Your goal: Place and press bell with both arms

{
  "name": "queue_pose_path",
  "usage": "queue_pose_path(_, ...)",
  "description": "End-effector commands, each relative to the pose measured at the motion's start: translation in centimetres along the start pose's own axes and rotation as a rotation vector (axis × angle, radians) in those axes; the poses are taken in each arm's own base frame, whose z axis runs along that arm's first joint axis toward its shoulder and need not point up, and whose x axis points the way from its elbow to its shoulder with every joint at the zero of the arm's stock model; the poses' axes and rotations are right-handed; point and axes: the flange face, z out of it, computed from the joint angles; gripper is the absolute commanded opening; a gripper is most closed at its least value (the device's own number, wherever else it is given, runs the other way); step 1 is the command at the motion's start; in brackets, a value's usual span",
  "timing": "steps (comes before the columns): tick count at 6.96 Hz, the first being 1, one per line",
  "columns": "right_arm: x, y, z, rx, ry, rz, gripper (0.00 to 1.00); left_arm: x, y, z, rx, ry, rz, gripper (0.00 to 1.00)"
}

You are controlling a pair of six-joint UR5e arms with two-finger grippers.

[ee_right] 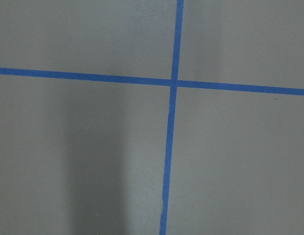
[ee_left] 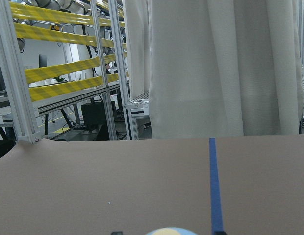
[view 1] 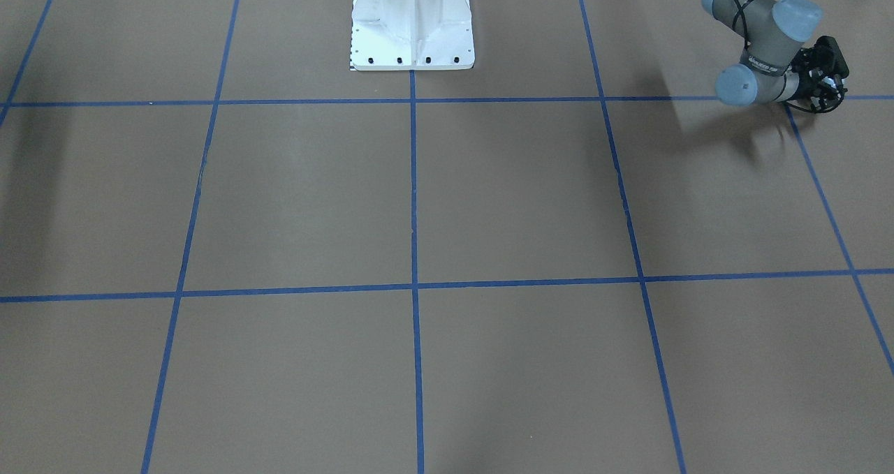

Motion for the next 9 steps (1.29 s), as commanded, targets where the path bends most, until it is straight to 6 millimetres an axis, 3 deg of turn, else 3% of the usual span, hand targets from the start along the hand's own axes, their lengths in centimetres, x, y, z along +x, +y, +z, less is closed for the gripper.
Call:
queue_pose_path(1,-0.4,-0.1,-0.2,0.004,0.000,-0.006,1.00,4.3,-5.8,-1.4,0.018,0.062,0.047,0.00)
queue_pose_path(2,-0.6,-0.2,0.0,0.000,0.001,-0.011,1.00,5.7,-7.4,-1.8,0.019,0.078,0.066,0.00)
queue_pose_path(3,-0.7,-0.3,0.0,-0.002,-0.002,-0.012,1.00,9.1,-10.0,-4.3,0.019,0.134,0.078,0.00)
queue_pose_path(4,-0.8,-0.3,0.1,-0.003,-0.001,-0.015,1.00,13.5,-13.5,-8.4,0.028,0.213,0.114,0.00)
queue_pose_path(5,-1.0,-0.3,0.3,-0.006,-0.004,-0.019,1.00,15.9,-16.2,-10.8,0.037,0.252,0.172,0.00)
queue_pose_path(7,-1.3,-0.4,0.0,0.001,-0.010,-0.023,1.00,19.9,-18.6,-17.6,0.075,0.470,0.267,0.00)
queue_pose_path(9,-2.0,-0.8,0.1,-0.003,-0.012,-0.037,1.00,21.2,-19.2,-22.3,0.049,0.744,0.332,0.00)
